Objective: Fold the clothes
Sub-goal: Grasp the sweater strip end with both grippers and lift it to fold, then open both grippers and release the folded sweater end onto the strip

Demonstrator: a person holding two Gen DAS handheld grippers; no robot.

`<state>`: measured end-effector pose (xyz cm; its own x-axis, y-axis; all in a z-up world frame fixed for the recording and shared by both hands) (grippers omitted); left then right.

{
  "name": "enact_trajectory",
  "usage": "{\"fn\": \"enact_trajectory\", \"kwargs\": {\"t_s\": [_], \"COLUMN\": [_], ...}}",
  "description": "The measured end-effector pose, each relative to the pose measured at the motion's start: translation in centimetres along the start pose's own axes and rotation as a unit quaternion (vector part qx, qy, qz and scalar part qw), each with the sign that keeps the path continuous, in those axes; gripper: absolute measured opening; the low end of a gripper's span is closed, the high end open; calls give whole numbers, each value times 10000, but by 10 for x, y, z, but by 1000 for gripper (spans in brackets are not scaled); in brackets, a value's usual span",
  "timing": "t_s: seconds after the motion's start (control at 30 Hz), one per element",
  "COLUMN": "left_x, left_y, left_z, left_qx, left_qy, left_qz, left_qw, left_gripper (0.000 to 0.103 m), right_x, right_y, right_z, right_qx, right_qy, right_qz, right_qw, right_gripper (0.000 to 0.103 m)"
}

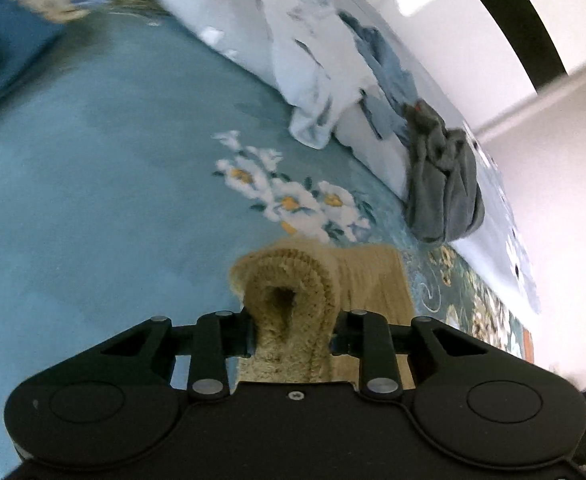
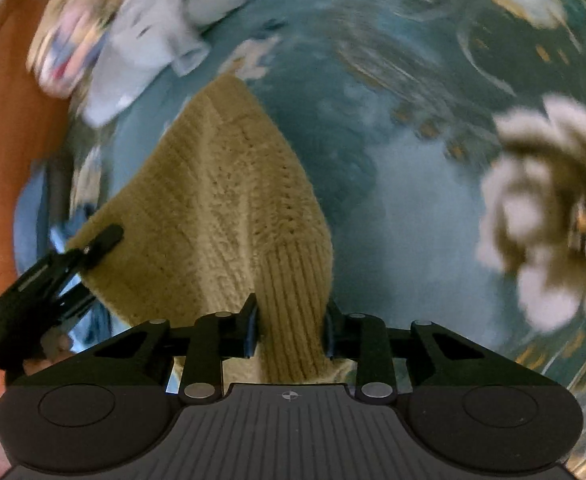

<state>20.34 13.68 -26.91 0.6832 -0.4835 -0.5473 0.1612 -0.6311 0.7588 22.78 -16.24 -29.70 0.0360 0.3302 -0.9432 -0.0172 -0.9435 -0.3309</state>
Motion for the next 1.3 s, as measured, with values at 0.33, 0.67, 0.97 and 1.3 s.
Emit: {"fn": "enact_trajectory", "kwargs": {"t_s": [0.33, 0.67, 0.97, 1.3], "left_x": [-82, -92, -86, -82], "left_y": [14, -4, -32, -45], "left_z": [94, 141, 151, 149], "left_qx": [-932, -1530, -1743, -1900], "left_qy": [945, 1427, 1289, 769], "left_qz": [-548, -900, -1062, -1059], "left_qw": [9896, 9737, 9704, 9730], "left_gripper": [27, 27, 30, 47], "right_x": [-18, 18, 41, 31], "right_y": [-49, -102, -89, -68], "right_z": [-33, -36, -41, -49], "right_qx": [-2767, -4188, -4037, -3488], "right_qy": [-574, -904, -1046, -633], "right_qz": [185, 539, 826, 788], "right_qw": [9591, 9019, 9051, 9317], "right_gripper": [27, 27, 32, 59]}}
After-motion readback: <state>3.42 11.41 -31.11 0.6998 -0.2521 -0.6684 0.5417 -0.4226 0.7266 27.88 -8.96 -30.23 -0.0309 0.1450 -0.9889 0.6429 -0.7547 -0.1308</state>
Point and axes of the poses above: each gripper's, at about its wrist camera, not at the fingertips, and x roughly the way its jaws point, y to its right, z to its underside, the point moved 6 cm from there along x, roughly the way its jaws point, and after that the axes turned 15 degrees about z, right-handed, at the moved point
